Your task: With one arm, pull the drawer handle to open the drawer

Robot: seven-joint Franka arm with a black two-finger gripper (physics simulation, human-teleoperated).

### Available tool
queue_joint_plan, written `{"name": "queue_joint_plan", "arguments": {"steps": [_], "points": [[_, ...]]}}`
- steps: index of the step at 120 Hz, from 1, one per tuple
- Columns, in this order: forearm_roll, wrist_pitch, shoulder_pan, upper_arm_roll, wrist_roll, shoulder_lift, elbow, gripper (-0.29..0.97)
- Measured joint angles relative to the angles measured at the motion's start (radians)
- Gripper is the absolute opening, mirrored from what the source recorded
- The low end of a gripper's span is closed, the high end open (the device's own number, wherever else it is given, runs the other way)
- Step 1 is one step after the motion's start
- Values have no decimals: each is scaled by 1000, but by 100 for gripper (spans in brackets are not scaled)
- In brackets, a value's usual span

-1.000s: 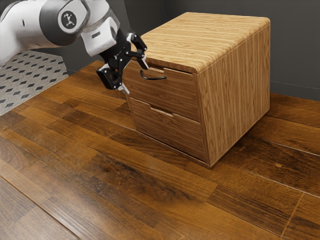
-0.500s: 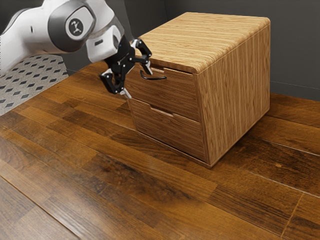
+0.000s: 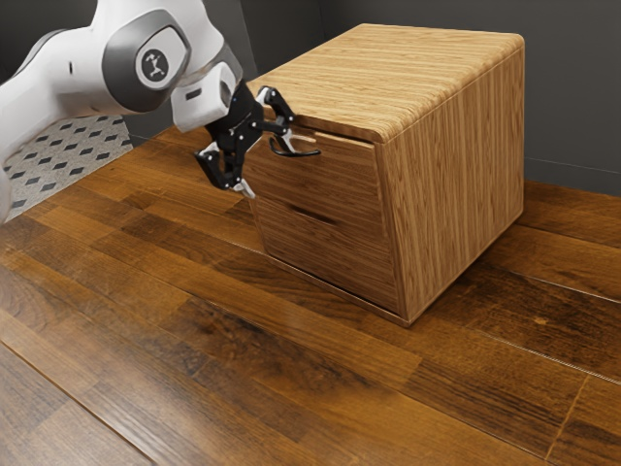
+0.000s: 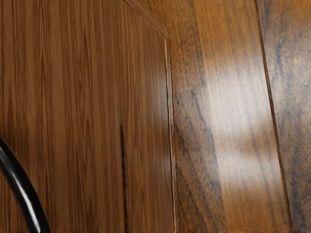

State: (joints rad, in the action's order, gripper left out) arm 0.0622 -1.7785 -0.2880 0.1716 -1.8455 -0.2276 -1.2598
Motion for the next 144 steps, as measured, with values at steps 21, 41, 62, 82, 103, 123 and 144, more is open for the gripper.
{"name": "queue_joint_plan", "arguments": {"steps": [21,41,62,82,103,123,144], "points": [[1,-3,0,-2,-6,1,0,51],[1,-4,-1,-2,-9,3,1,33],[1,-6,-1,-2,-10,7,2,19],[0,0,0,-3,-3,13,2,9],[-1,19,0,-5,5,25,0,4],[-2,38,-1,-6,13,32,-4,2],[-1,49,-5,-8,21,74,-54,0]]}}
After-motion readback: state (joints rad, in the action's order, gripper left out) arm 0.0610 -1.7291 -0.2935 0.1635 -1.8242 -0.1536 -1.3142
